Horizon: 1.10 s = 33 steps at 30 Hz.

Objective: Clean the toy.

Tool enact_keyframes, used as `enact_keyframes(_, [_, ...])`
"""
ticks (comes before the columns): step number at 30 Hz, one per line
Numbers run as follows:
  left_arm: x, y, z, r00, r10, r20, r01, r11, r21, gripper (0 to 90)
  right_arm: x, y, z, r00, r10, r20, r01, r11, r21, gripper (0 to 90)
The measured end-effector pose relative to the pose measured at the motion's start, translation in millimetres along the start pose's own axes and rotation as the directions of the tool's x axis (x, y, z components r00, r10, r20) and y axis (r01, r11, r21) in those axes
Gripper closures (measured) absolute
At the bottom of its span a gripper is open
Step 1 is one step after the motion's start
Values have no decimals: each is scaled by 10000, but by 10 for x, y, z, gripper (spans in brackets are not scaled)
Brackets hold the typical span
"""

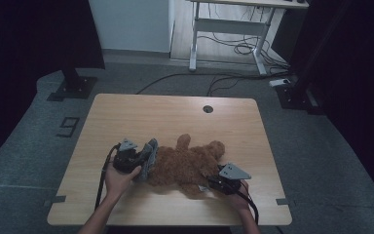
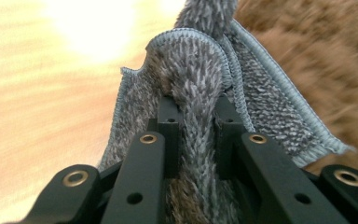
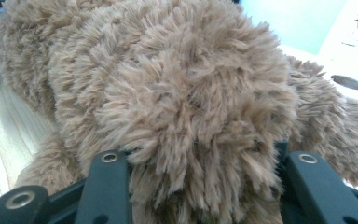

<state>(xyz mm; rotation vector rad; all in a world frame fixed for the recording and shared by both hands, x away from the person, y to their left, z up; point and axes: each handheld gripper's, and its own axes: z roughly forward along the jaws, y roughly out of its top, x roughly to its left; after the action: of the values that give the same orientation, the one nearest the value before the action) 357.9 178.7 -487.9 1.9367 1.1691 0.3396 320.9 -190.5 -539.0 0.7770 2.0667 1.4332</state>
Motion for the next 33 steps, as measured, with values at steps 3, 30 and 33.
enact_keyframes(3, [-43, 61, -44, 10000, -18, 58, 19, 9999, -171, 775, -6, -4, -2, 10000, 25, -17, -25, 10000, -11, 523])
enact_keyframes(30, [-1605, 881, 919, 9534, 2683, 1383, -2774, 9594, 505, 781, -18, -27, 14, 9998, 177, 12, -177, 9998, -37, 522])
enact_keyframes(33, [-1553, 870, 857, 9542, 2775, 1118, -2845, 9572, 525, 781, -8, -26, 12, 9998, 186, 2, -186, 9998, -42, 521])
